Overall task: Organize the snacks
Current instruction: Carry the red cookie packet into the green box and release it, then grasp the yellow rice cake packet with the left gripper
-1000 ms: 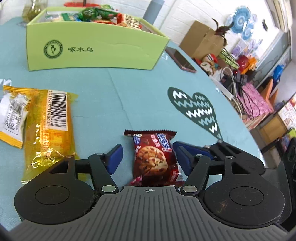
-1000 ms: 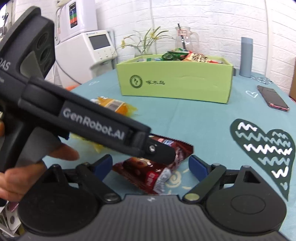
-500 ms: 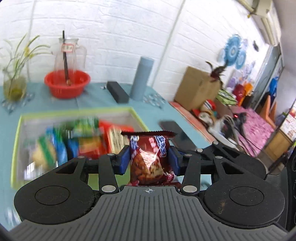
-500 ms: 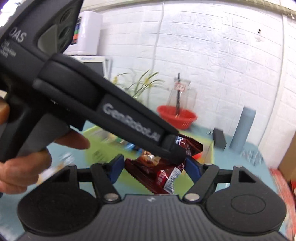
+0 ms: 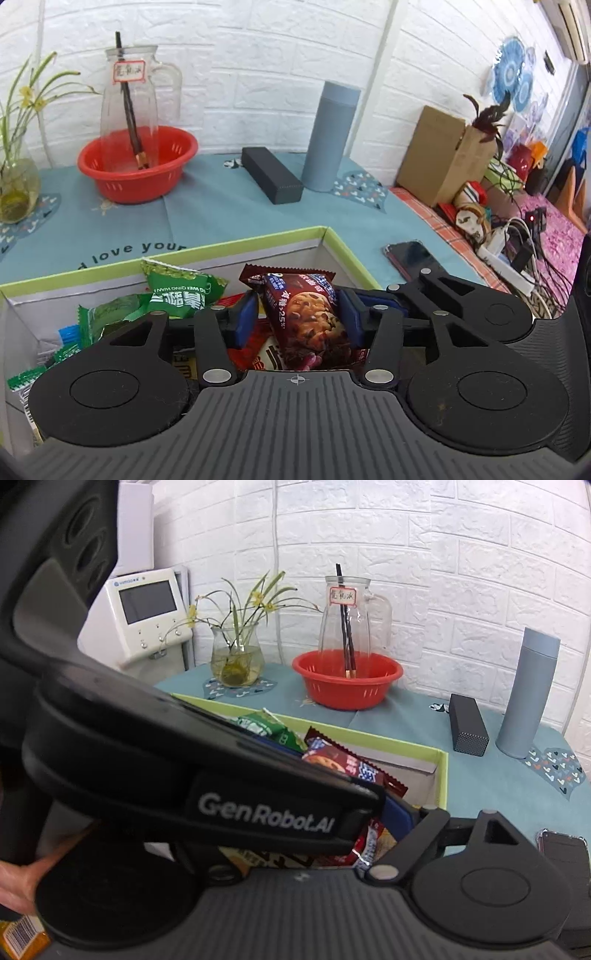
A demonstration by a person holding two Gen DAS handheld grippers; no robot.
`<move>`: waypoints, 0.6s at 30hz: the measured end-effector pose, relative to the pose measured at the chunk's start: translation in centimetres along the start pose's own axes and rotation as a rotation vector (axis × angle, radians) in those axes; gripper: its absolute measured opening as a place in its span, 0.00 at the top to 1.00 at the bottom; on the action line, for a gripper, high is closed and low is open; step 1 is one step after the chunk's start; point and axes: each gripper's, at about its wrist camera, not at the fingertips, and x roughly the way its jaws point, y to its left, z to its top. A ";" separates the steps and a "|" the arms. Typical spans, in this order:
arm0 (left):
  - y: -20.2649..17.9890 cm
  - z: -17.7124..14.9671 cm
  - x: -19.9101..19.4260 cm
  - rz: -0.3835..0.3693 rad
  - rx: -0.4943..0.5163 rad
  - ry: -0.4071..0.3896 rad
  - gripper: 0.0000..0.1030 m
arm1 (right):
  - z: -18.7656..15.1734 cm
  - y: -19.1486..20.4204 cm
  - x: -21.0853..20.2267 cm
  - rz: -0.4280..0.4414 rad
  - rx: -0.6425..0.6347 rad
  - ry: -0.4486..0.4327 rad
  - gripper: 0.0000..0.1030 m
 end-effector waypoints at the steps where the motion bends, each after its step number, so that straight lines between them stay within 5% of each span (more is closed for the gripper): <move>1: 0.0 0.0 -0.2 0.000 -0.003 0.002 0.65 | 0.1 0.1 -0.1 -0.011 -0.013 0.004 0.11; 5: -0.5 0.2 -2.1 -0.011 -0.011 -0.023 0.60 | 0.8 0.7 -2.0 -0.038 -0.024 -0.017 0.09; 9: -1.7 0.2 -6.1 -0.018 0.008 -0.091 0.37 | 1.3 1.0 -5.6 -0.057 0.005 -0.051 0.09; 16: -3.1 -2.7 -14.5 -0.011 0.036 -0.171 0.28 | -0.8 4.0 -14.0 -0.089 0.013 -0.144 0.08; 18: -2.5 -4.8 -16.8 -0.004 0.032 -0.179 0.26 | -2.6 5.7 -15.5 -0.062 0.016 -0.146 0.01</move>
